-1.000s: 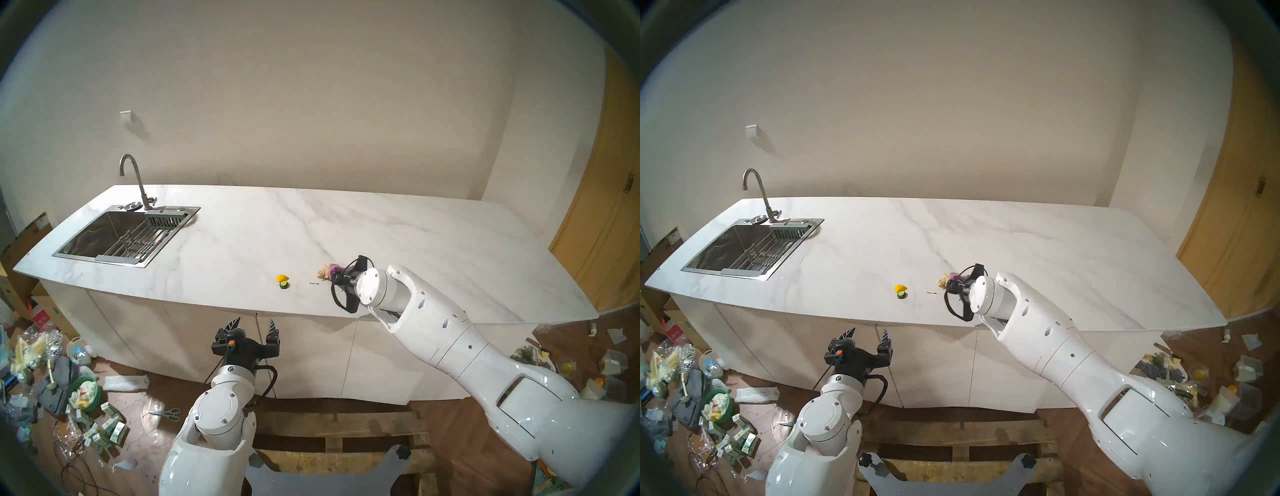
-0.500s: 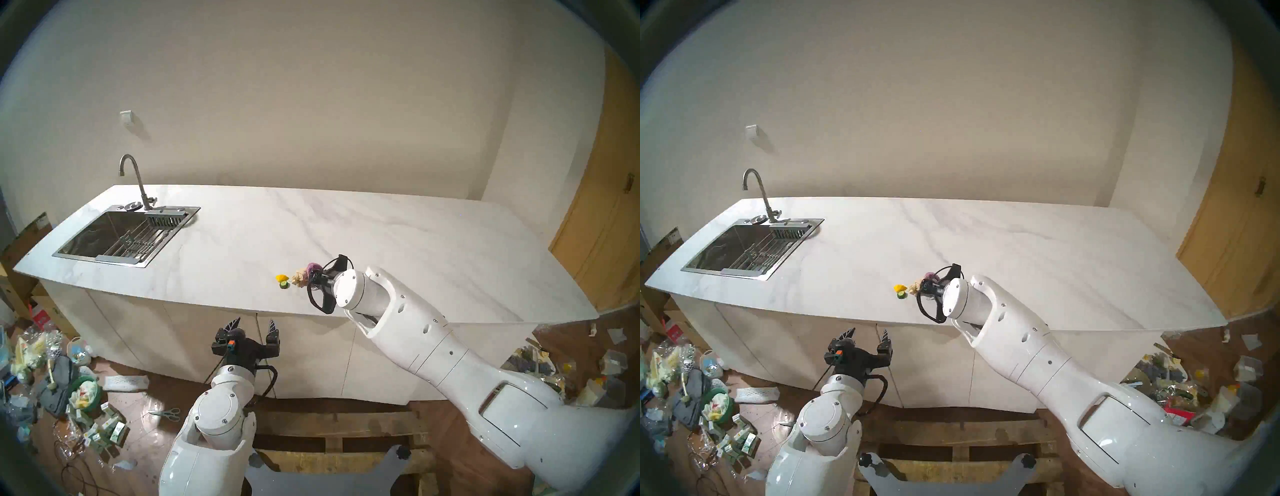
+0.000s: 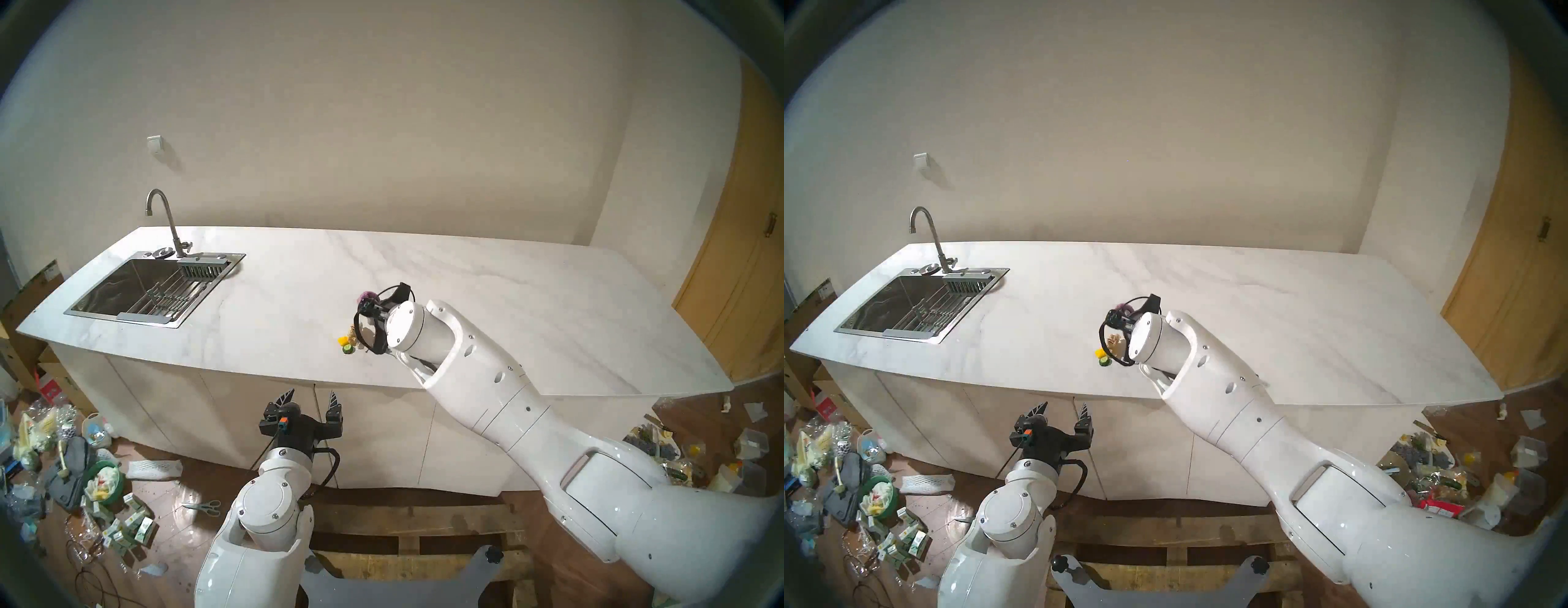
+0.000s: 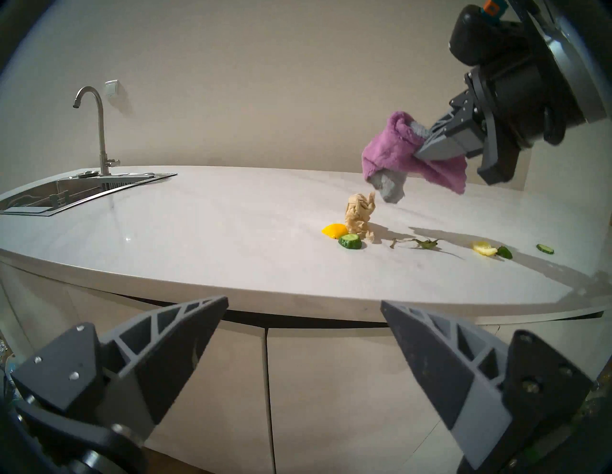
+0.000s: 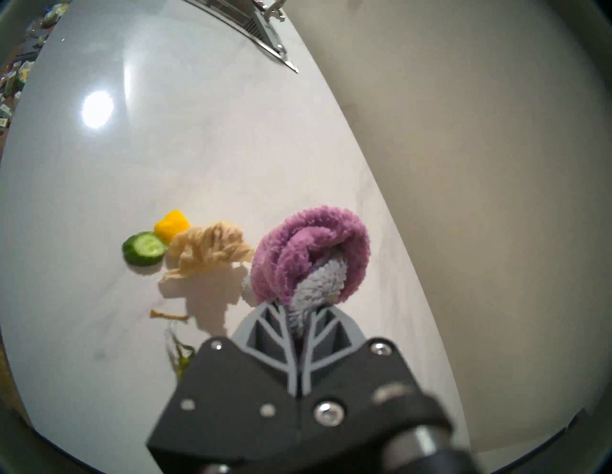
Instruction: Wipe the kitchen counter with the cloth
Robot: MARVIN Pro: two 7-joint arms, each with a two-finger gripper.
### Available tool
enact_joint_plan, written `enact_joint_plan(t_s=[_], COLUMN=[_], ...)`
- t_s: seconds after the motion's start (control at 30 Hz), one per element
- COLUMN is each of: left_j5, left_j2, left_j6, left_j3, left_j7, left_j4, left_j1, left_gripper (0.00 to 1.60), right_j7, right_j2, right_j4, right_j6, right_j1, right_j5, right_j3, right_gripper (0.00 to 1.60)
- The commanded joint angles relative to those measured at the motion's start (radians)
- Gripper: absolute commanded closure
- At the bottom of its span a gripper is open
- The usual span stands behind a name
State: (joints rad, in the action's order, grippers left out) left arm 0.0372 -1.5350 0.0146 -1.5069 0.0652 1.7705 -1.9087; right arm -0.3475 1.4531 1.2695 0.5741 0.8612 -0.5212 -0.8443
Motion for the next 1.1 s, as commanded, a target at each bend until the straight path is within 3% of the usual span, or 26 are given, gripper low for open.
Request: enact_joint_plan(t_s=[0.0,0.17,0.37,0.67,0.7,0.73,0.8,0.9,0.93,0.97,1.0,1.07], left_j5=[0.001,0.001,0.001,0.001,0.001,0.001,0.001,0.001,0.001,0.001,0.001,0.001], left_j2=[0.0,0.0,0.0,0.0,0.0,0.0,0.0,0.0,0.0,0.0,0.0,0.001], left_j6=[0.007,0.007,0.007,0.007,0.007,0.007,0.007,0.007,0.007,0.007,0.007,0.007], left_j3=[0.002,0.002,0.002,0.003,0.003,0.003,0.003,0.003,0.003,0.003,0.003,0.003], left_j7=[-0.002,-0.002,-0.002,-0.002,-0.001,-0.001,-0.001,-0.001,-0.001,-0.001,-0.001,-0.001], left_j4=[0.028,0.028,0.028,0.027,0.027,0.026,0.025,0.024,0.024,0.024,0.024,0.025], left_j1=[0.006,0.006,0.006,0.006,0.007,0.007,0.007,0.008,0.008,0.008,0.008,0.008], left_gripper=[0.0,0.0,0.0,0.0,0.0,0.0,0.0,0.0,0.0,0.0,0.0,0.0], right_j7=[-0.052,0.029,0.047,-0.028,-0.06,-0.075,-0.116,-0.159,-0.185,-0.202,-0.206,-0.23], right_j2=[-0.083,-0.115,-0.177,-0.296,-0.362,-0.334,-0.36,-0.393,-0.411,-0.477,-0.439,-0.462], right_j4=[0.064,0.07,0.056,0.143,0.199,0.191,0.214,0.249,0.268,0.324,0.296,0.323], right_j6=[-0.011,-0.003,-0.006,-0.002,-0.014,-0.024,-0.045,-0.061,-0.067,-0.074,-0.078,-0.087], right_j1=[-0.057,-0.034,-0.032,0.05,0.074,0.09,0.109,0.139,0.154,0.173,0.178,0.198], right_j5=[0.005,-0.018,-0.05,-0.08,-0.065,-0.096,-0.061,-0.088,-0.075,-0.064,-0.094,-0.106], right_j3=[-0.042,-0.094,-0.111,-0.2,-0.191,-0.232,-0.248,-0.261,-0.277,-0.254,-0.292,-0.309], right_gripper=[1.6,1.6,1.6,1.6,1.6,1.6,1.6,1.6,1.6,1.6,1.6,1.6])
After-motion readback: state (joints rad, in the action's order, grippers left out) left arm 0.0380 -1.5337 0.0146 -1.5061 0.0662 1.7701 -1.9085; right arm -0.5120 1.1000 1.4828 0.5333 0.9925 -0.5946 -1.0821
